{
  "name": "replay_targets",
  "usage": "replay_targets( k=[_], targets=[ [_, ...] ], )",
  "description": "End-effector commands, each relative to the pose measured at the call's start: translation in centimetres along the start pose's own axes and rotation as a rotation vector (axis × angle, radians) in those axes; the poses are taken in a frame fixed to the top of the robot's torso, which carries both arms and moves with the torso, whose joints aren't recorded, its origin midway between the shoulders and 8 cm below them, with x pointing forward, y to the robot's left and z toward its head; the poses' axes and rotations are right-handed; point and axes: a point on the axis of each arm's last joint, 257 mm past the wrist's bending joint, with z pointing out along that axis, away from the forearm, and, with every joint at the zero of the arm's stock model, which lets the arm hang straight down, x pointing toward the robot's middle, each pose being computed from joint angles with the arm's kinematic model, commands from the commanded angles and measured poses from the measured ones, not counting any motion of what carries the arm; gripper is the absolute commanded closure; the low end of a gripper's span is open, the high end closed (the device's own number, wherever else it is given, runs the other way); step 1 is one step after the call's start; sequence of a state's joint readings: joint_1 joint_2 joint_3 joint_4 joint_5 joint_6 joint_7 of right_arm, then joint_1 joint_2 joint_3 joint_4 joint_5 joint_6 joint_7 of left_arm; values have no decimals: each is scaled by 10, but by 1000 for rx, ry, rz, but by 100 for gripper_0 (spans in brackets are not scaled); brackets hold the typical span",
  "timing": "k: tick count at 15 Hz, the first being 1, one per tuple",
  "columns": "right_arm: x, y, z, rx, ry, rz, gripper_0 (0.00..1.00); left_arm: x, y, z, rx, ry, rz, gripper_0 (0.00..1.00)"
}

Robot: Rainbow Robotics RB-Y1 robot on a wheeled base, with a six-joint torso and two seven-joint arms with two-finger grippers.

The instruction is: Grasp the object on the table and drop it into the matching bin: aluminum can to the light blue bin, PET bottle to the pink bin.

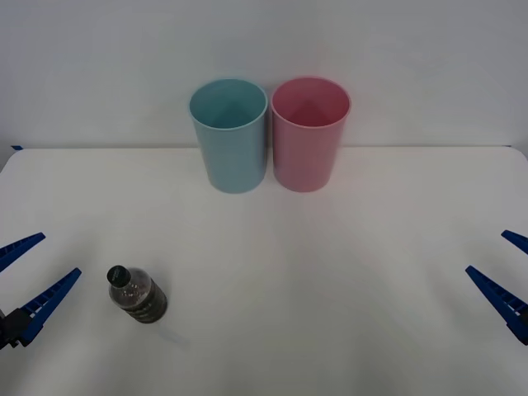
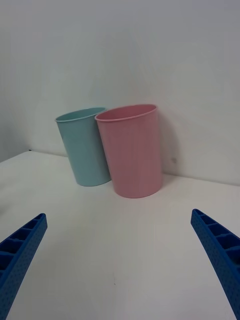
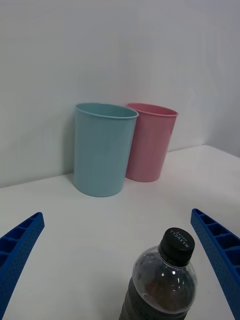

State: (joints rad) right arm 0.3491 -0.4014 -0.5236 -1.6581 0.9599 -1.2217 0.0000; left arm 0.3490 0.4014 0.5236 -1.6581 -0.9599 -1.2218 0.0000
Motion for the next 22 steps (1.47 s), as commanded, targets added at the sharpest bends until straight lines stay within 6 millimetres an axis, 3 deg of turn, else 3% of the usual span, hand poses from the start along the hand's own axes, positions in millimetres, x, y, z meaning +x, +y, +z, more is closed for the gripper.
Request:
replay_targets(
  k=[1, 7, 15, 22],
  targets=[
    [0, 0, 0, 0, 0, 0, 0, 0, 0, 0, 0, 0, 0, 0],
    [0, 0, 0, 0, 0, 0, 0, 1, 17, -12, -23, 21, -10, 0],
    [0, 0, 0, 0, 0, 0, 0, 49, 27, -47, 15, 155, 81, 0],
    [0, 0, 0, 0, 0, 0, 0, 84, 10, -60, 78, 226, 139, 0]
  ],
)
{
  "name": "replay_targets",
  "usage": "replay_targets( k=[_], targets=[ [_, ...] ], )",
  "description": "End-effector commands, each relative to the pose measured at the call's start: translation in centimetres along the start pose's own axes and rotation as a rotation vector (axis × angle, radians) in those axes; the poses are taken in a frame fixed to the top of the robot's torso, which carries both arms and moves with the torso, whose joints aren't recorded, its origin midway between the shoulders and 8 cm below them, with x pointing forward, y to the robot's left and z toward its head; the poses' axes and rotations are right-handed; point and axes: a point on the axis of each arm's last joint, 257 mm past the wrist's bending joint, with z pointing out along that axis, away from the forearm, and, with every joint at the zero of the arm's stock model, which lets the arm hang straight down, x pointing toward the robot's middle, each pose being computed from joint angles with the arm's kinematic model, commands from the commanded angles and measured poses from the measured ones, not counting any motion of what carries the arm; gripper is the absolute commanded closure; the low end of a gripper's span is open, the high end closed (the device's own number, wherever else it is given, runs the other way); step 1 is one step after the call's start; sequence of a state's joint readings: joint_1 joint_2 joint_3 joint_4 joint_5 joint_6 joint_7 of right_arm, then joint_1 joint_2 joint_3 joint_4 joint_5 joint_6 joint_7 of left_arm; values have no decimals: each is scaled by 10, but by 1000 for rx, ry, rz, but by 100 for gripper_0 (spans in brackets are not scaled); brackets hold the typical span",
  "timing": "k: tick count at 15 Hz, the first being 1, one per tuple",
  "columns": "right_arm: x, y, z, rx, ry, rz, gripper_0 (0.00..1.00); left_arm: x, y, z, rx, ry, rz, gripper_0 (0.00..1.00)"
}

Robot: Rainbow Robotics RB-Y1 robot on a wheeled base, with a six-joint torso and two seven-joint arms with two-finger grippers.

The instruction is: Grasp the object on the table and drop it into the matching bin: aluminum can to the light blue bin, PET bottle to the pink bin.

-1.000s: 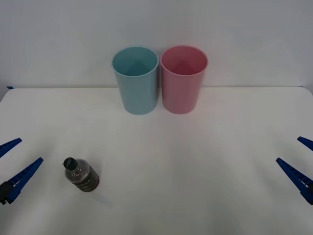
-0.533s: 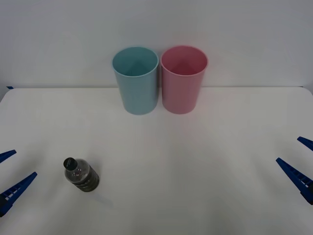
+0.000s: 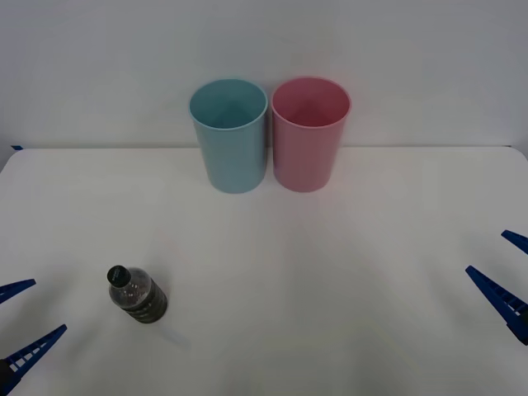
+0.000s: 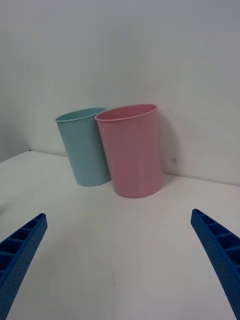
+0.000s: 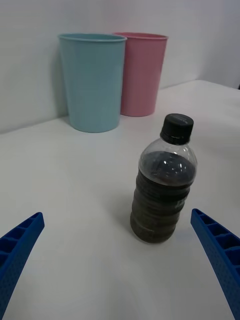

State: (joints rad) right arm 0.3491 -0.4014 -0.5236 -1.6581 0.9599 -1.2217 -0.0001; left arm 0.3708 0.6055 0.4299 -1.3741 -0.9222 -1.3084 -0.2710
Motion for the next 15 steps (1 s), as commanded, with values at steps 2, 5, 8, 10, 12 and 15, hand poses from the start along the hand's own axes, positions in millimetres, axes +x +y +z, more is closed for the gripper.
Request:
replay_targets(
  k=[2, 5, 8, 10, 12, 15],
  targets=[
    [0, 0, 0, 0, 0, 0, 0, 20, -14, 3, 25, 22, 42, 0],
    [0, 0, 0, 0, 0, 0, 0, 30, -21, 6, 35, 28, 21, 0],
    [0, 0, 0, 0, 0, 0, 0, 37, -27, 13, 42, 17, -3, 0],
    [0, 0, 0, 0, 0, 0, 0, 39, -31, 18, 31, -1, -17, 0],
    [0, 0, 0, 0, 0, 0, 0, 39, -38, 27, 22, -32, -24, 0],
    [0, 0, 0, 0, 0, 0, 0, 43, -45, 41, 14, -47, -17, 0]
  ],
)
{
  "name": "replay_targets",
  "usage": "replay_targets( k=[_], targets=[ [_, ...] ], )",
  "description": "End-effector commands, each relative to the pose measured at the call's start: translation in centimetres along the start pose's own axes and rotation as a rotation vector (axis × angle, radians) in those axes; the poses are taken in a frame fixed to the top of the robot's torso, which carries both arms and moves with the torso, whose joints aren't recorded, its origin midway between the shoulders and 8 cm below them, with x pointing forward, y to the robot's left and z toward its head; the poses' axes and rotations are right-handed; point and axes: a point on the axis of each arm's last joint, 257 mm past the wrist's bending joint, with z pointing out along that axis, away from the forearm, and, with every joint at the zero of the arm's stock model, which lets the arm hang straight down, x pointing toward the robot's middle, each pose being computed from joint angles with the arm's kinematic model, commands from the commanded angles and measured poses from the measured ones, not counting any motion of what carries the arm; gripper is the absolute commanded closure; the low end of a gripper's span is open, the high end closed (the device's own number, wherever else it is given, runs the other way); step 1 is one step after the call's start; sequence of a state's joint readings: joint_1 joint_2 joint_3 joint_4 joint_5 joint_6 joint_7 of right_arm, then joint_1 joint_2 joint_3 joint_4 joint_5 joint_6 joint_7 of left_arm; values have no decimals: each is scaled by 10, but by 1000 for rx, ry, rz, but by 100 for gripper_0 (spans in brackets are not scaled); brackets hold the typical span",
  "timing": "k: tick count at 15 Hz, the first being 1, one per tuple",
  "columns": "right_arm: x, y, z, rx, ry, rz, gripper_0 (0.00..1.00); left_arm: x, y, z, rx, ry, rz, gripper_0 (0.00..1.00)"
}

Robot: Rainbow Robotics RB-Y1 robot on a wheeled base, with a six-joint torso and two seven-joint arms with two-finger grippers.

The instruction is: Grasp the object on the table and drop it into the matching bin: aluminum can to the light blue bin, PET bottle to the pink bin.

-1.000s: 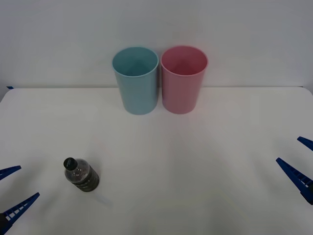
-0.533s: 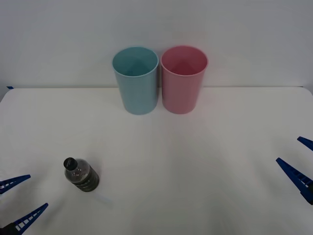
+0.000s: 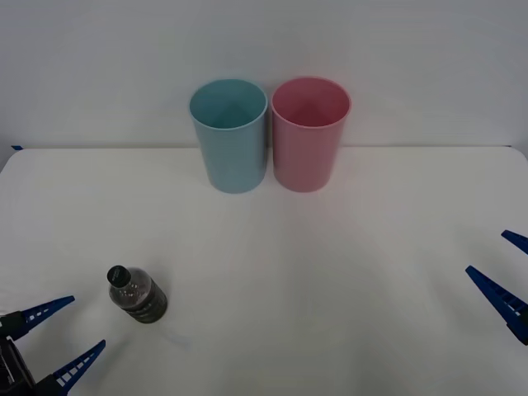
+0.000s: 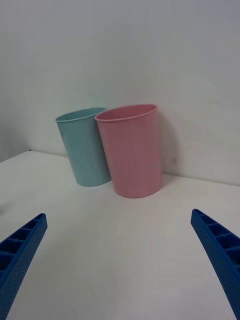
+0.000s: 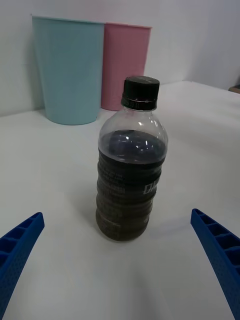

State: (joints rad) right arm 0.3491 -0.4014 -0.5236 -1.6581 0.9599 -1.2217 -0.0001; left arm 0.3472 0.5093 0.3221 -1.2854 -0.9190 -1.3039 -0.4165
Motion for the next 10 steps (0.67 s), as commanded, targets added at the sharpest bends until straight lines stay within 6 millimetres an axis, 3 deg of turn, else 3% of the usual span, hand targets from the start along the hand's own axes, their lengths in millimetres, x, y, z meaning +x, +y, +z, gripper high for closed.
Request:
replay_targets(
  k=[1, 10],
  targets=[
    [0, 0, 0, 0, 0, 0, 0, 4, -5, 14, -6, -11, 11, 0],
    [0, 0, 0, 0, 0, 0, 0, 10, -14, 63, -21, -38, 44, 0]
  ],
)
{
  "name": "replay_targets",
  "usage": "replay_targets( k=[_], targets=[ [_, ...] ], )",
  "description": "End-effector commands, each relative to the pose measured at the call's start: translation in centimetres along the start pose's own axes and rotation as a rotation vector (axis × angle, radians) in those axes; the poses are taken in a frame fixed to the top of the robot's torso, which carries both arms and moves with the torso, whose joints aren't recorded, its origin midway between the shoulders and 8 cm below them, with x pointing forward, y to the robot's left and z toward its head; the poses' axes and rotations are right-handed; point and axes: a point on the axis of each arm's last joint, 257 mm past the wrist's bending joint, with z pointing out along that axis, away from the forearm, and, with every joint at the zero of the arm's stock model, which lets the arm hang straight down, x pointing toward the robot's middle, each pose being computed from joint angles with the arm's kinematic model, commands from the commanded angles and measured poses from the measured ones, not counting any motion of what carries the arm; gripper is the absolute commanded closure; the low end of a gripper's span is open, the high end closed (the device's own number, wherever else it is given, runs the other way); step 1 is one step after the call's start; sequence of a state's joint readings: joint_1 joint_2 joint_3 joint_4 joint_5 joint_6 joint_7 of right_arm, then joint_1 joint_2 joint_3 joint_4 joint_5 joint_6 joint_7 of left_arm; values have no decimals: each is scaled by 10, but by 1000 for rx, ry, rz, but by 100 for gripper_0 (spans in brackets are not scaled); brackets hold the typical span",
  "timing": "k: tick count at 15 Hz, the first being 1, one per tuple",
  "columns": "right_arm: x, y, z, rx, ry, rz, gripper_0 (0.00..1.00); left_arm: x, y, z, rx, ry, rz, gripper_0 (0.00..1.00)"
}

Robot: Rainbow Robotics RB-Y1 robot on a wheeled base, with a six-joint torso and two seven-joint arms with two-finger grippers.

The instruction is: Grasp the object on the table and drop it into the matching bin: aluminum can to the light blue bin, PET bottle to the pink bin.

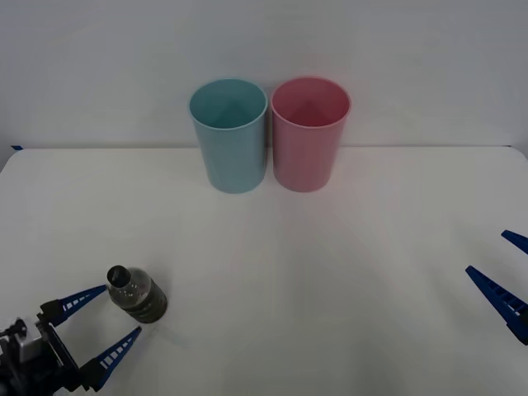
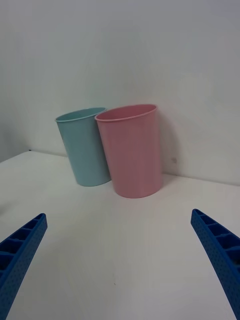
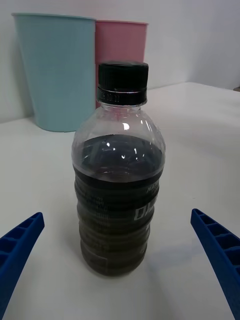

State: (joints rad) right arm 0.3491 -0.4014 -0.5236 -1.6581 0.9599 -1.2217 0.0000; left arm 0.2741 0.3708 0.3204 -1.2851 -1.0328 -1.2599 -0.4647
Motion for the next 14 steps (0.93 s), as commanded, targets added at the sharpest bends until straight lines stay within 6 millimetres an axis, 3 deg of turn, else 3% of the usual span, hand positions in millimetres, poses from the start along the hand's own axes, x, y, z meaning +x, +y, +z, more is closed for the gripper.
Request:
replay_targets(
  k=[1, 10, 14],
  targets=[
    [0, 0, 0, 0, 0, 0, 0, 1, -2, 16, -10, -8, 7, 0],
    [0, 0, 0, 0, 0, 0, 0, 2, -9, 56, -23, -27, 9, 0],
    [0, 0, 0, 0, 0, 0, 0, 3, -8, 56, -26, -21, 12, 0]
  ],
)
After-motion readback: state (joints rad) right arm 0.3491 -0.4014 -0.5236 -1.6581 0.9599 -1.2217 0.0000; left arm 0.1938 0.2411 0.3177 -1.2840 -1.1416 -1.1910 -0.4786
